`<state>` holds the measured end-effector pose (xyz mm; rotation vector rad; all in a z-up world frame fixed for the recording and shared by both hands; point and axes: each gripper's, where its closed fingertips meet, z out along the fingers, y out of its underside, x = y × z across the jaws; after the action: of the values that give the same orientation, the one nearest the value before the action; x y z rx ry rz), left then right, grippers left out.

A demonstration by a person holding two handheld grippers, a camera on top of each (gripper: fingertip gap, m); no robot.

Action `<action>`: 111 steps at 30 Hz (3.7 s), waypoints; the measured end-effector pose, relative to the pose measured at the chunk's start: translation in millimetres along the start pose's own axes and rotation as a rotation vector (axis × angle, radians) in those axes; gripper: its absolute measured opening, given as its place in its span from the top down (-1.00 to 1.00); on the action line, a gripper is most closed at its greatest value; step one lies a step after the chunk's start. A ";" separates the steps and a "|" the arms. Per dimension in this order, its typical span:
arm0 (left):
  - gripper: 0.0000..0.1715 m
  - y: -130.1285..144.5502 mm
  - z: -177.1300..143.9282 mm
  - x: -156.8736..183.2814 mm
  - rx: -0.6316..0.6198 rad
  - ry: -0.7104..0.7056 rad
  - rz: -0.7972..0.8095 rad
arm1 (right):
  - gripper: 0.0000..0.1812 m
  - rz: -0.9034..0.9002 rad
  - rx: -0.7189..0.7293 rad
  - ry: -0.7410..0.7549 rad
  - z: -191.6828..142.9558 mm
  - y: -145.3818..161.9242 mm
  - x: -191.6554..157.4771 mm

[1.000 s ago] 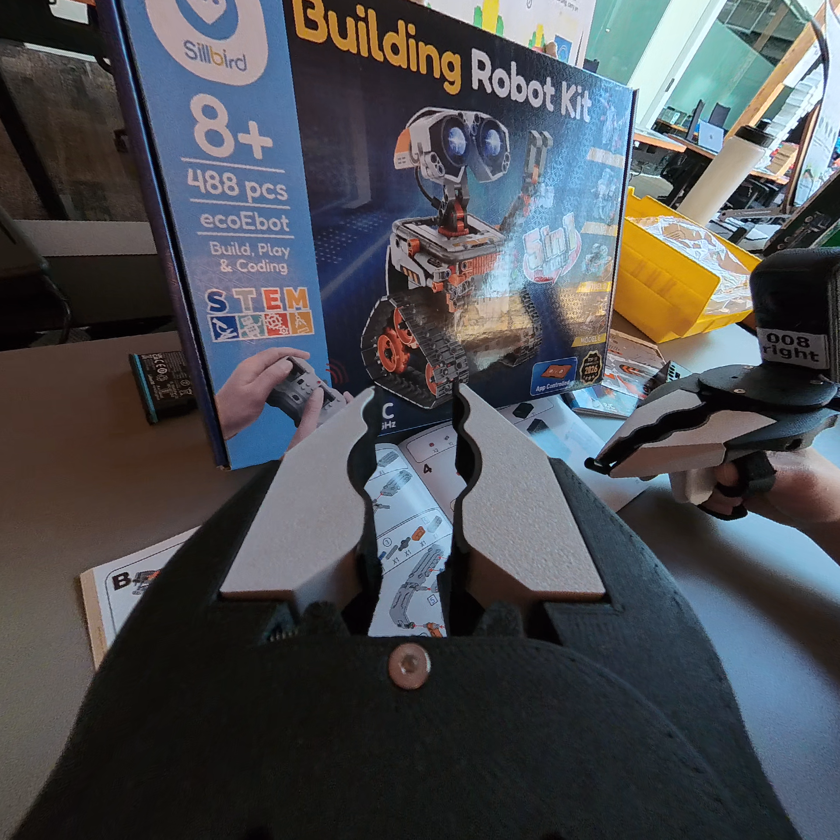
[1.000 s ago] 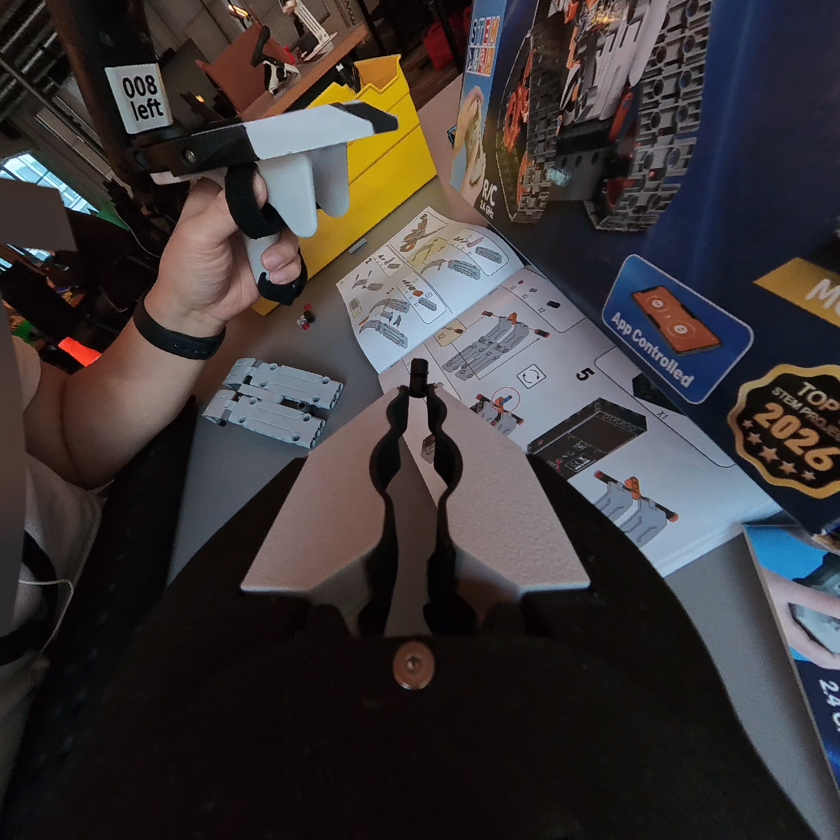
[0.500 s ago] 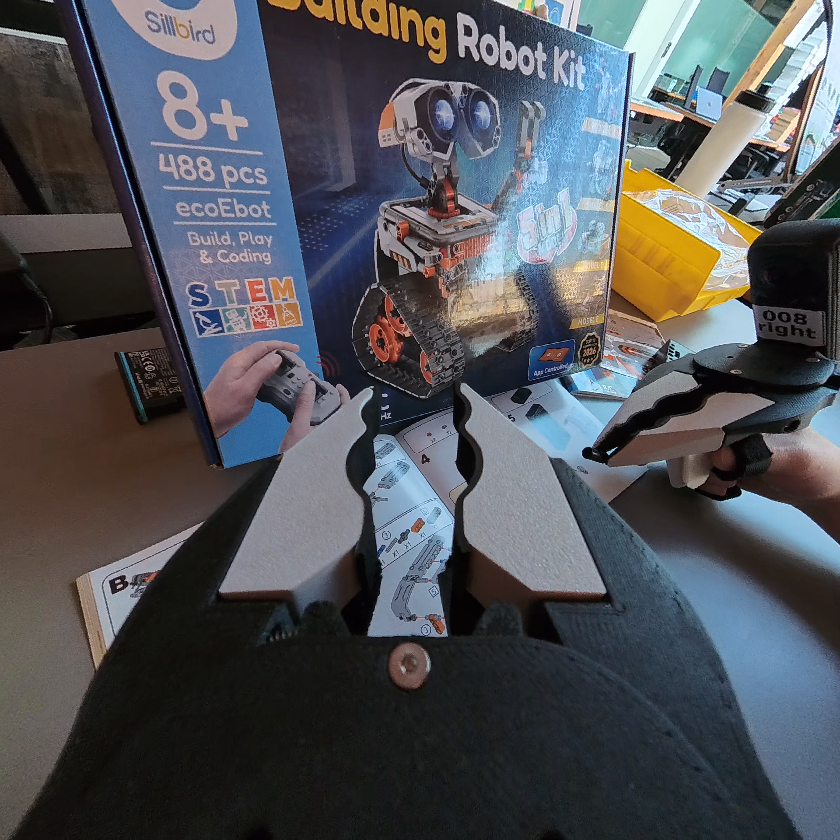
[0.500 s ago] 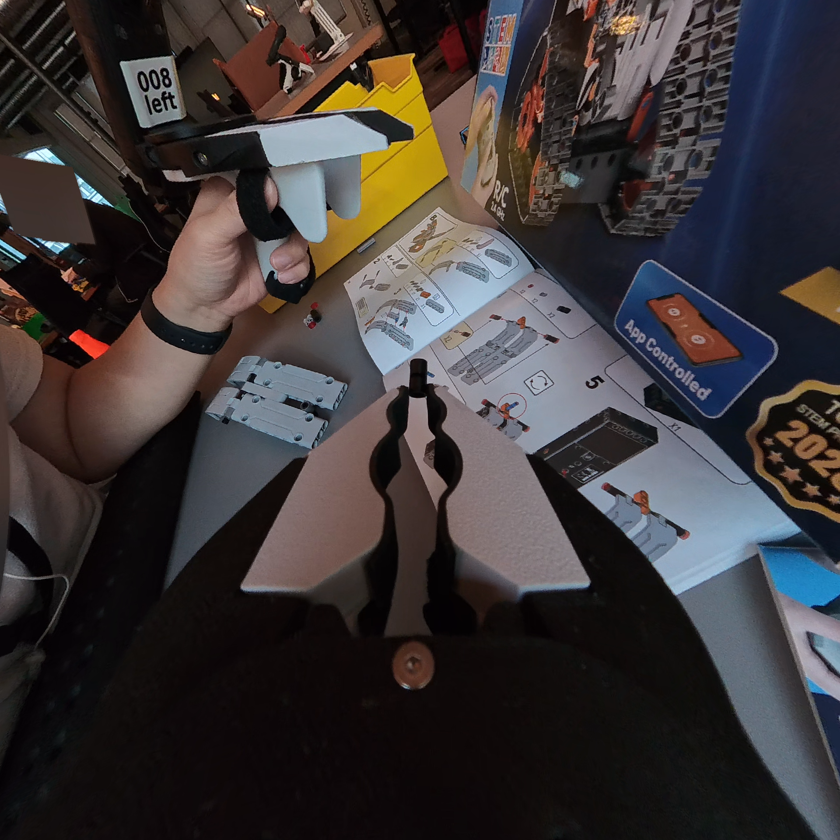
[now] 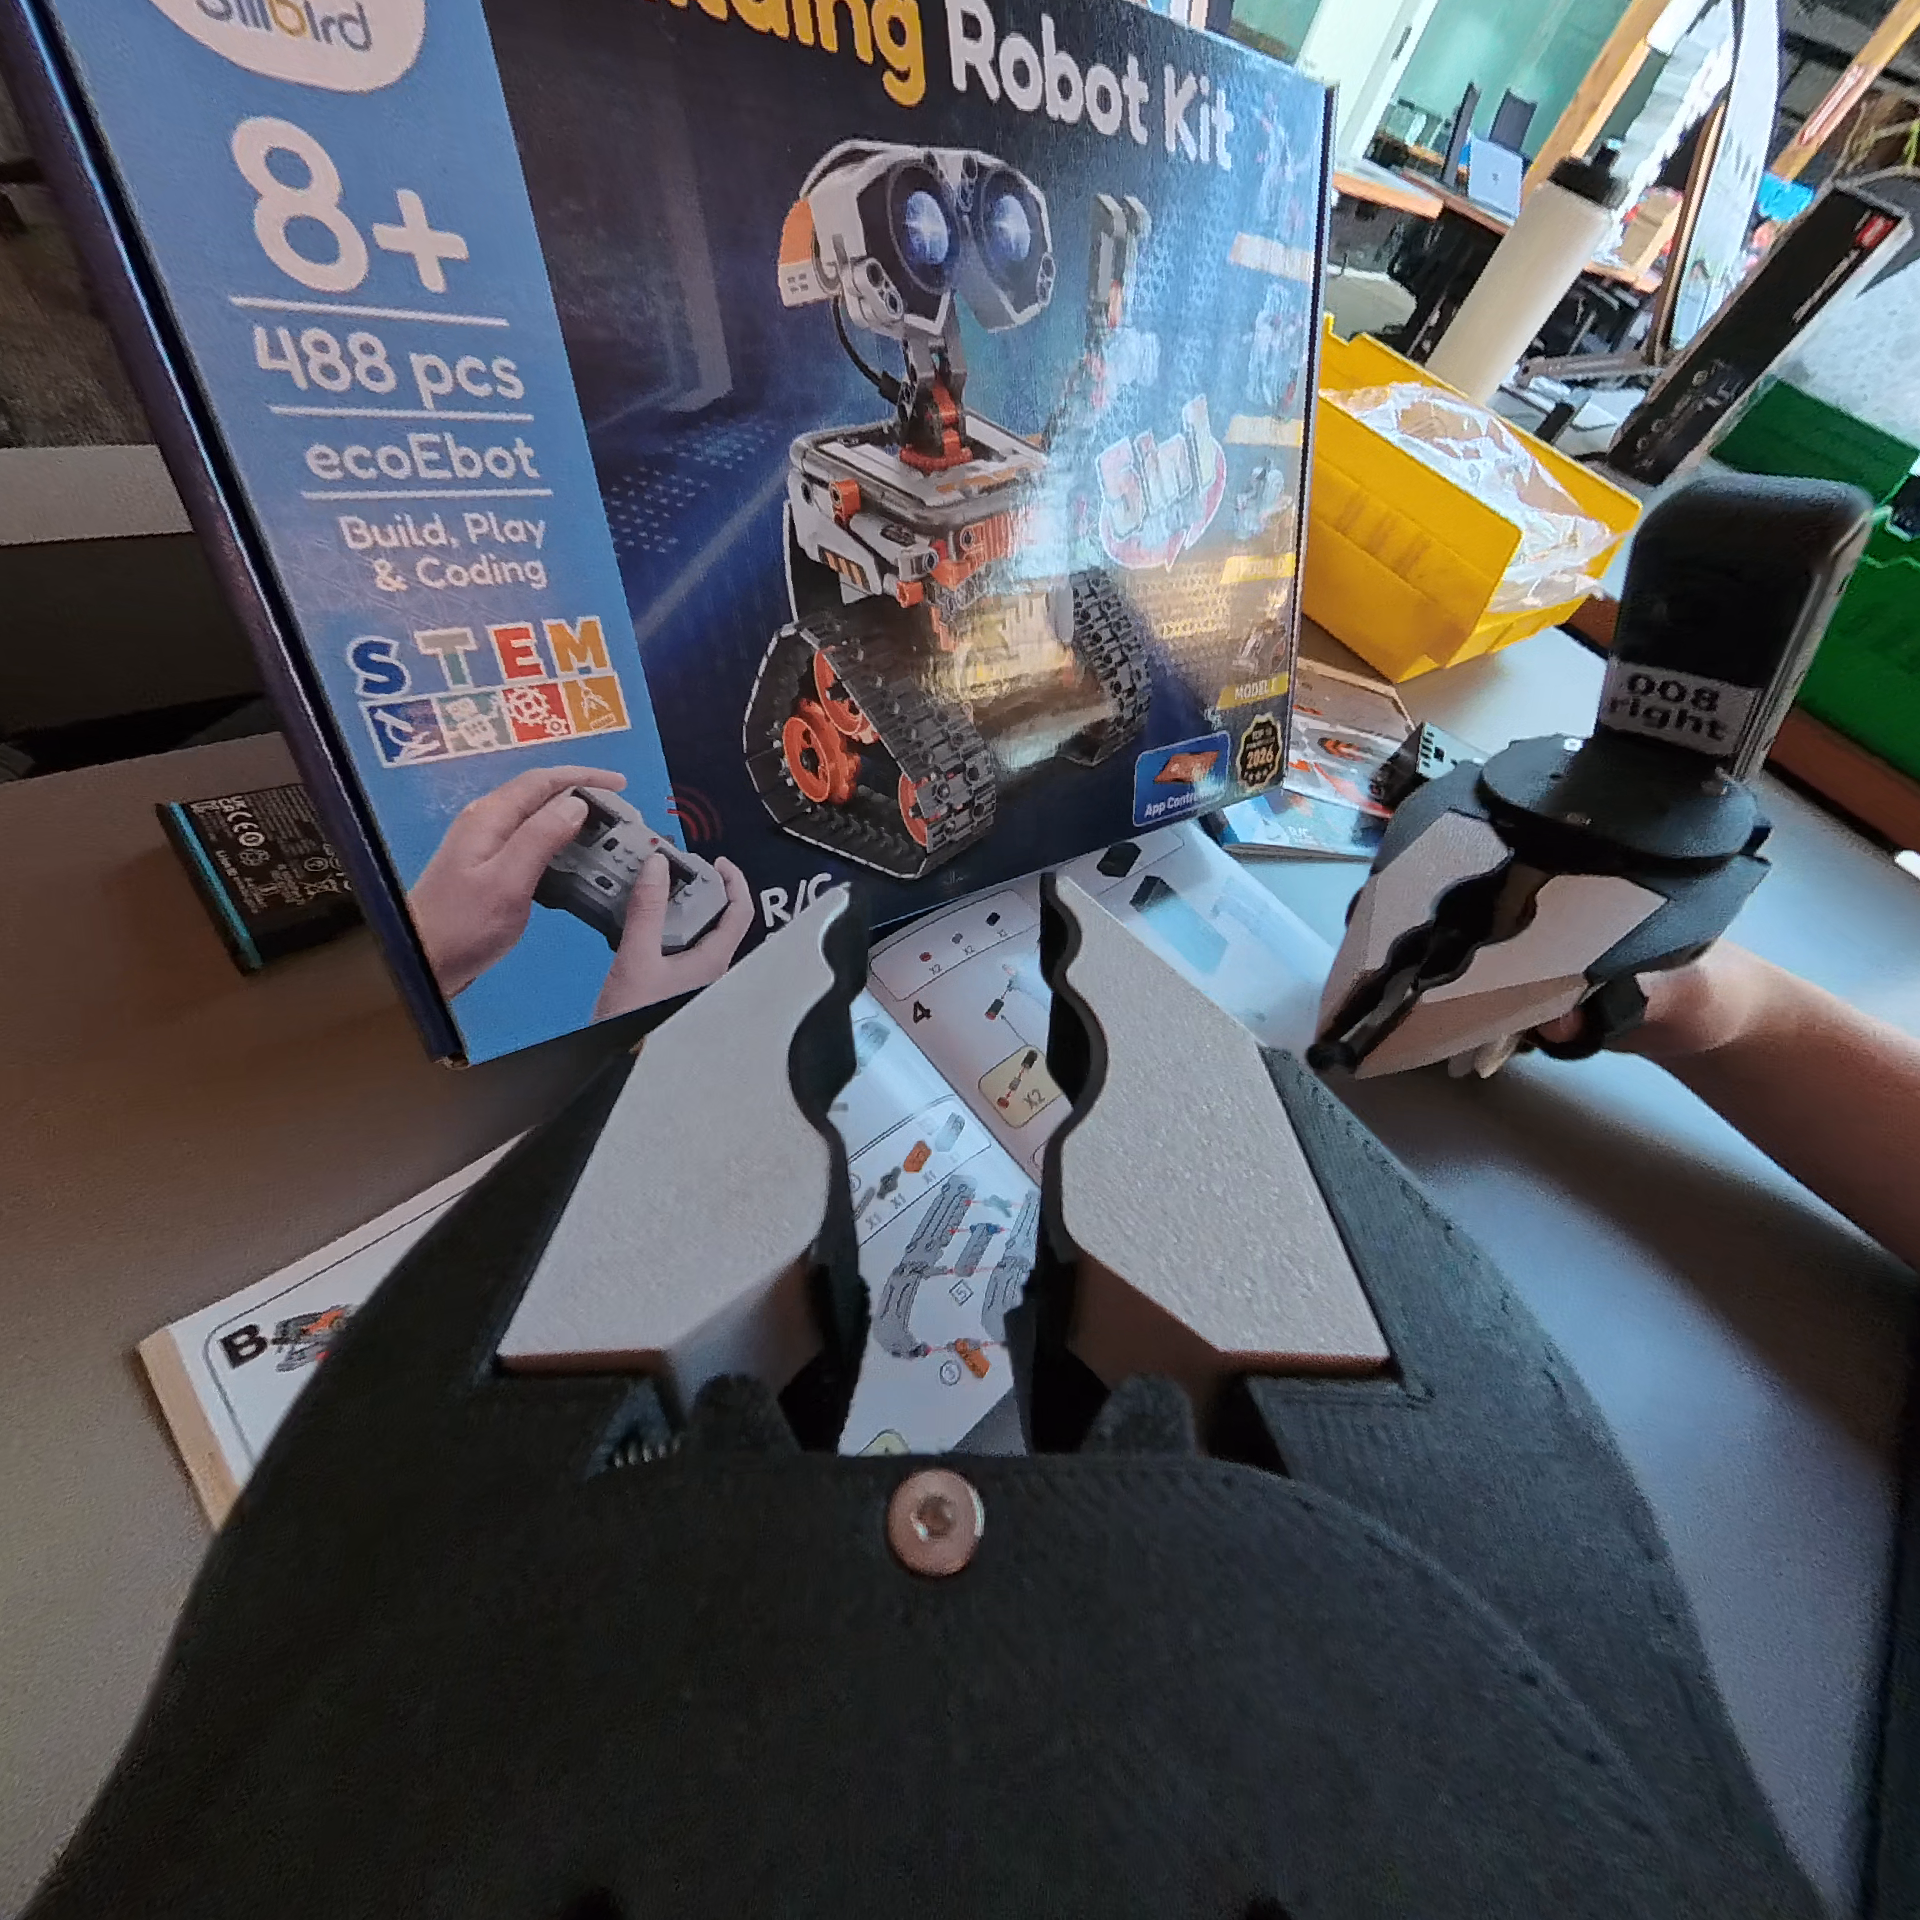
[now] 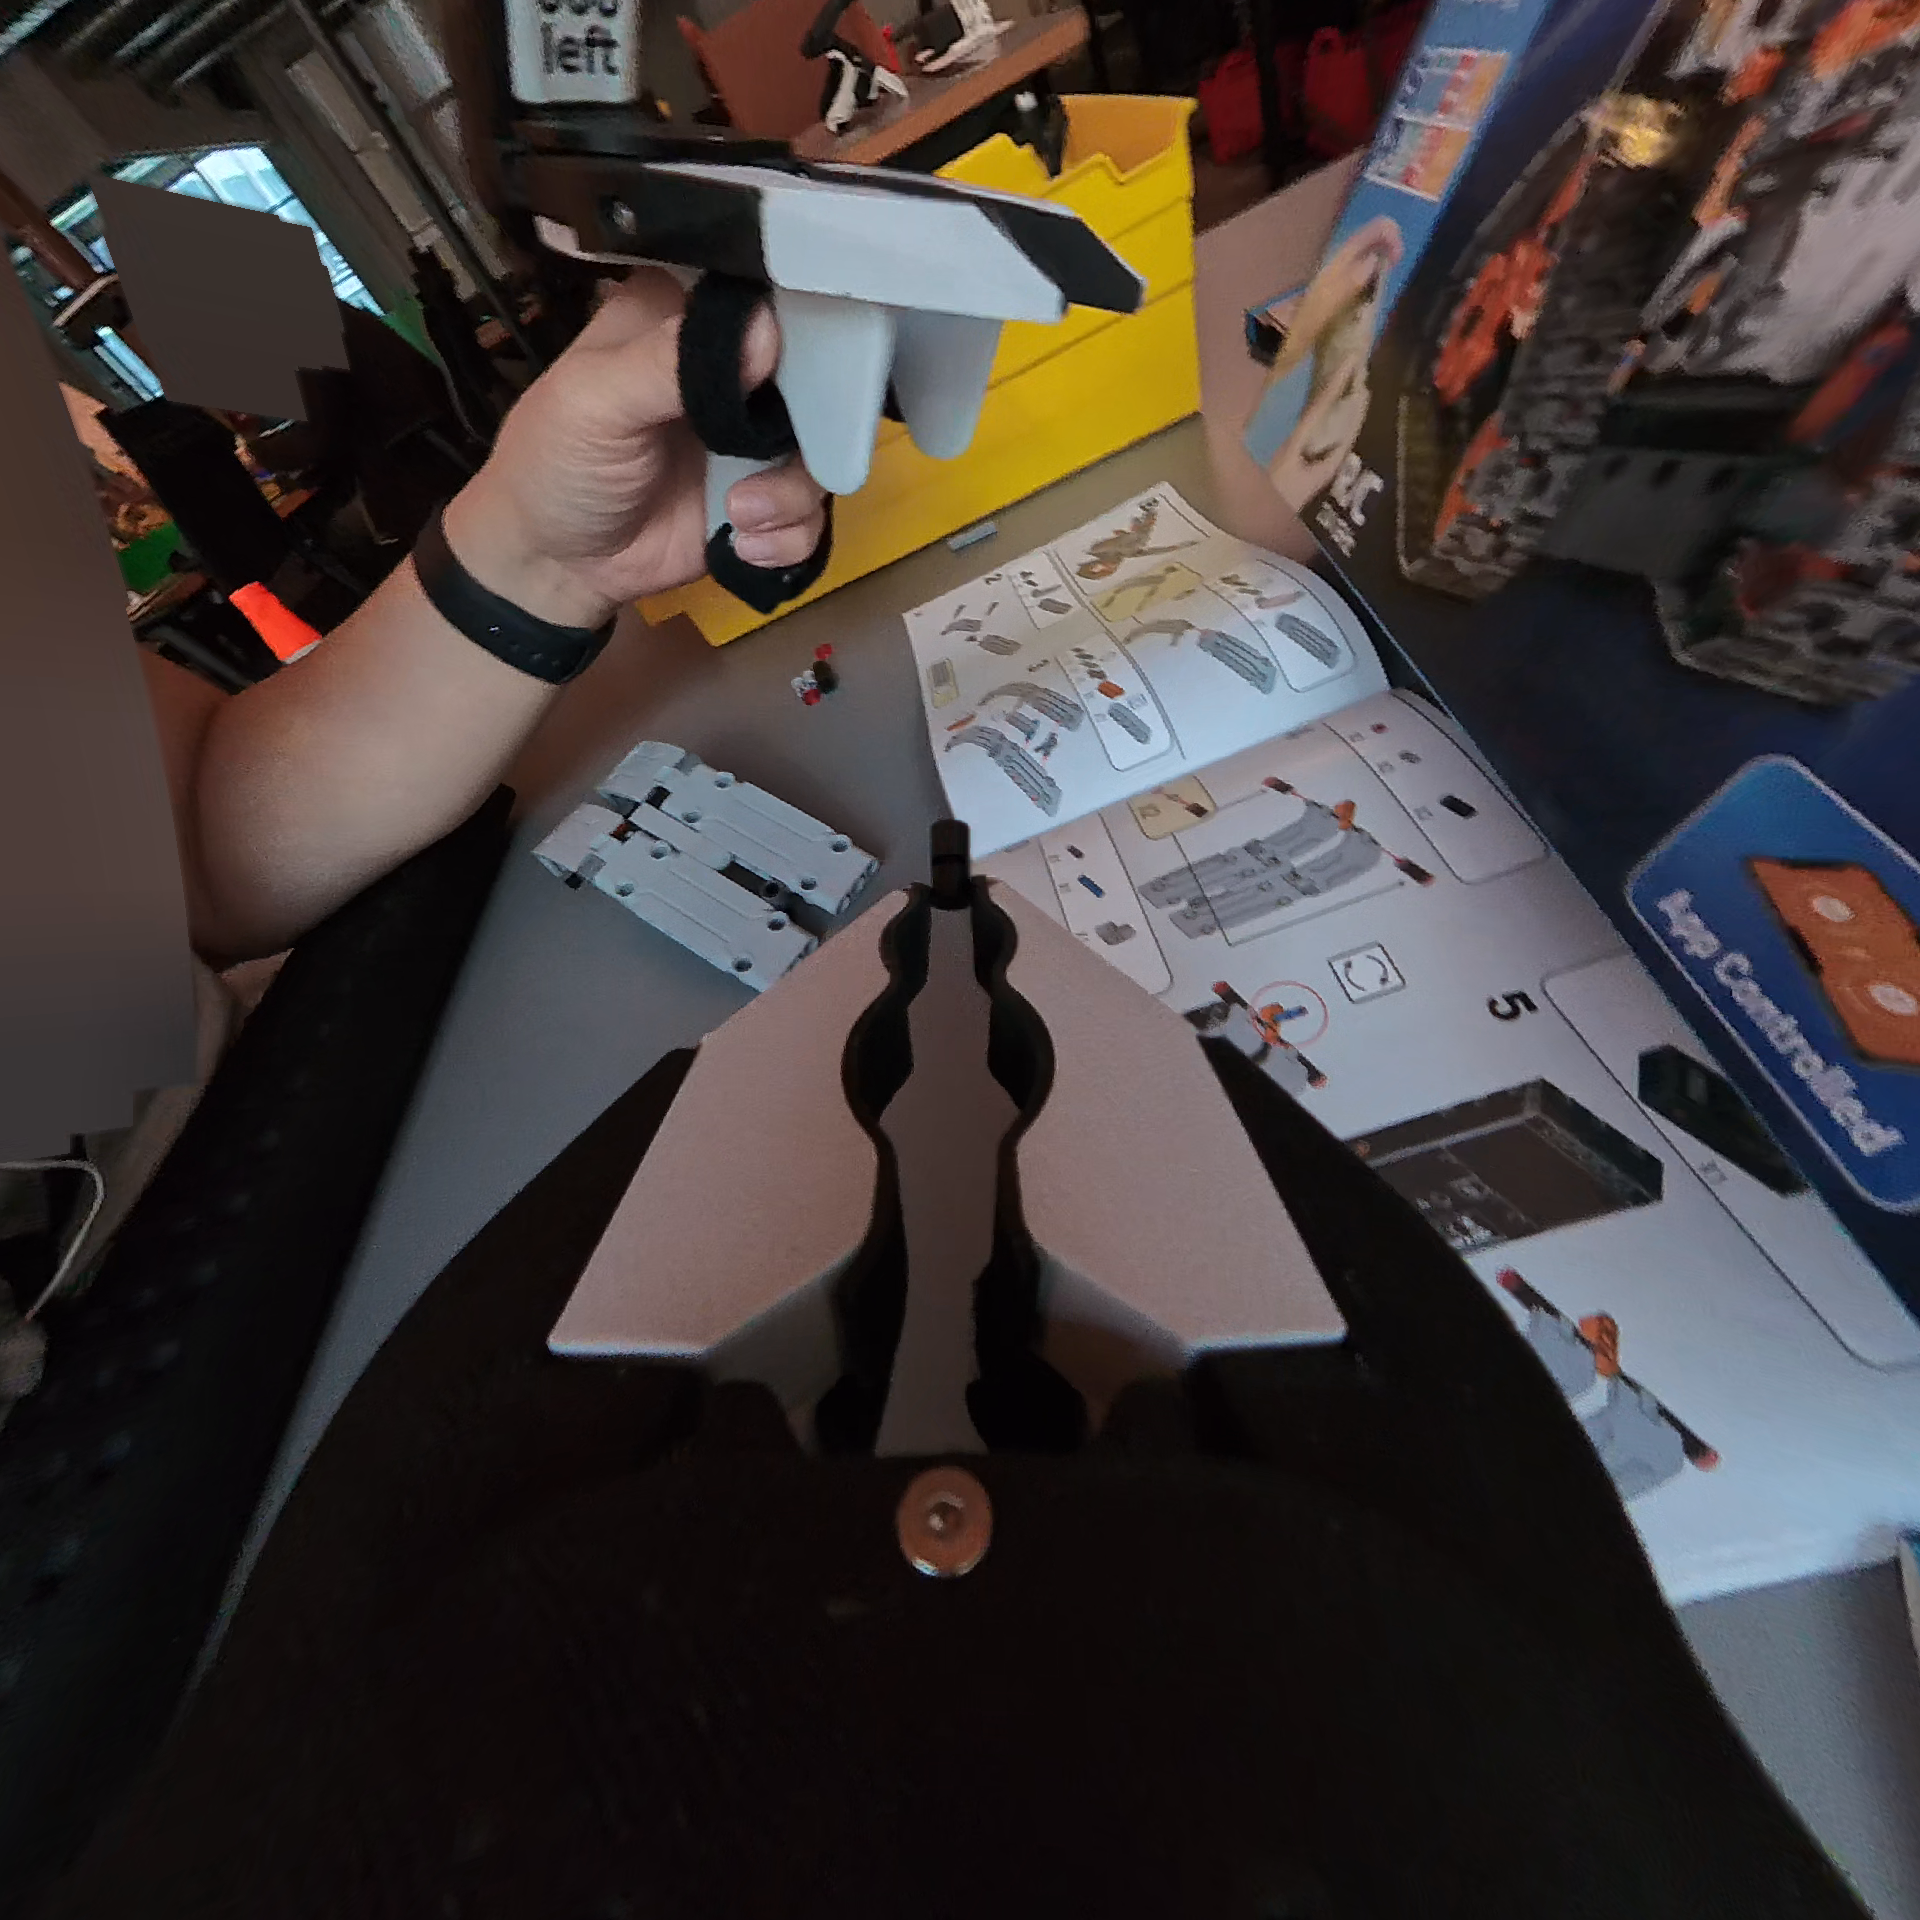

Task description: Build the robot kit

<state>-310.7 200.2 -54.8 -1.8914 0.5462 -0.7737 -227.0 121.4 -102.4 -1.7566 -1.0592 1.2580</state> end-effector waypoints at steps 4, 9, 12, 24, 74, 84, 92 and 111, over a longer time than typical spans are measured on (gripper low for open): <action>0.49 -13.5 -8.5 9.2 0.069 0.087 -0.046 | 0.92 -0.096 0.077 -0.095 0.6 -14.6 -20.9; 0.63 -23.4 -24.4 34.6 0.093 0.297 -0.093 | 0.93 -0.170 0.132 -0.139 -2.9 -26.6 -37.1; 0.65 -17.7 -32.3 27.8 0.038 0.238 -0.017 | 0.93 -0.199 0.079 -0.109 -1.4 -20.5 -37.2; 0.68 6.9 -55.0 -1.2 -0.159 -0.003 0.063 | 0.92 -0.322 -0.346 -0.111 22.9 46.9 -55.3; 0.82 111.9 -123.9 -15.5 -0.817 -0.194 0.064 | 0.92 -0.279 -0.301 -0.078 19.7 36.2 -31.2; 0.96 143.8 -148.6 -31.6 -0.984 -0.298 0.128 | 0.92 -0.282 -0.298 -0.077 17.4 35.2 -31.1; 0.94 149.2 -143.9 -29.5 -0.975 -0.266 0.261 | 0.92 -0.277 -0.306 -0.081 18.7 37.8 -30.1; 0.89 162.3 -140.1 -31.5 -1.034 -0.228 0.360 | 0.92 -0.266 -0.281 -0.095 15.0 33.2 -31.9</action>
<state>-439.3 66.3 -166.8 -2.6322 1.2526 0.0244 -240.4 80.3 -124.2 -1.6985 -1.5321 1.0747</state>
